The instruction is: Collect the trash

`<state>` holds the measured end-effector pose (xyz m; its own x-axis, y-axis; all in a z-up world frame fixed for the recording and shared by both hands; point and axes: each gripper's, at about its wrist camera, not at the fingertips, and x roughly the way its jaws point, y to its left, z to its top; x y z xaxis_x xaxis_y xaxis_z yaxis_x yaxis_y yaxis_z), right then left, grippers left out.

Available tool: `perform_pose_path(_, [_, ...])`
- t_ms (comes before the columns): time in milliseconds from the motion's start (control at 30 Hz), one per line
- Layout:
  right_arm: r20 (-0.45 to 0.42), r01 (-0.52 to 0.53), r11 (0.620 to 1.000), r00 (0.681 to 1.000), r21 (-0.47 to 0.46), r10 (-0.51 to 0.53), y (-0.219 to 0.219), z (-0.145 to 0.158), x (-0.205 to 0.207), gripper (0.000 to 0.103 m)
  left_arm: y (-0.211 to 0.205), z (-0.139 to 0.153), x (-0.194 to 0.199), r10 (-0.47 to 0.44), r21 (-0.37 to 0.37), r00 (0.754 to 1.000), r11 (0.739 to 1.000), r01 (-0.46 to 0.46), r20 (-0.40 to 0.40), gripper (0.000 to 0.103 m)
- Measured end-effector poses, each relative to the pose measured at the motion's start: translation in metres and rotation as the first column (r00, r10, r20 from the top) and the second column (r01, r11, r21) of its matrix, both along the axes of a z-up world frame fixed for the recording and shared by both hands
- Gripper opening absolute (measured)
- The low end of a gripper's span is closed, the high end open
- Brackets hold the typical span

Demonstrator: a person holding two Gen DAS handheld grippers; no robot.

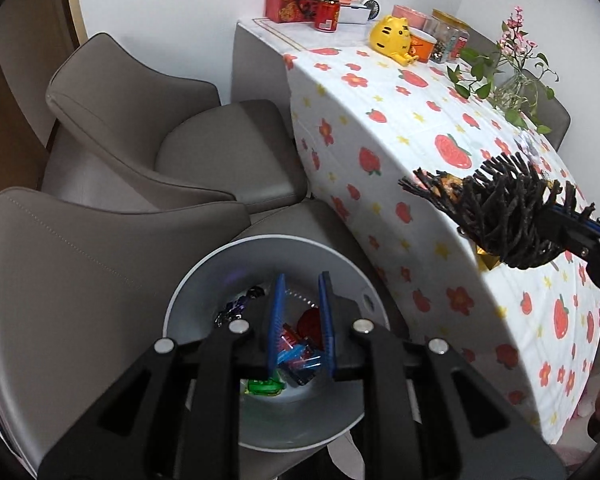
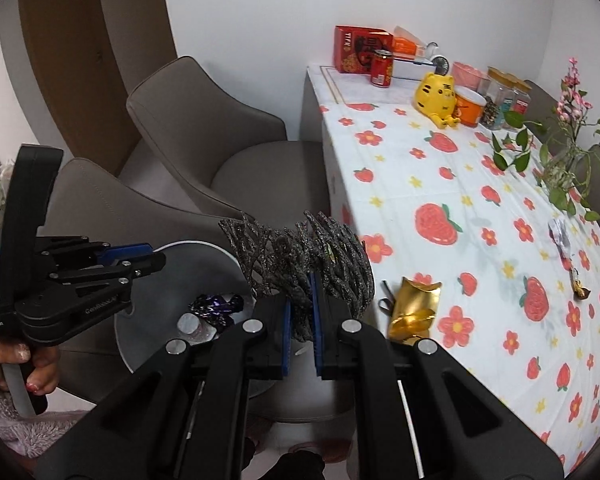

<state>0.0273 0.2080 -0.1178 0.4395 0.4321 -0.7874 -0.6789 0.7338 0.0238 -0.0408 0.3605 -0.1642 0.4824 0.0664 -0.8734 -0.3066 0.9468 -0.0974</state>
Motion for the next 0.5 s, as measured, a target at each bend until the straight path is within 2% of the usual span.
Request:
perform_pose_path(300, [-0.01,-0.05,0.999,0.999,-0.005,0.05,0.024,-0.004,-0.017,0.008,0.011,-0.006,-0.008,-0.005,-0.011,1.0,1.0,0.005,-0.006,0.018])
perform_pose_path(500, [0.024,0.028,1.0,0.999,-0.012,-0.027,0.005,0.002,-0.007,0.008,-0.005,-0.008,0.005,-0.063,-0.022,0.998,0.998,0.063,-0.006,0.02])
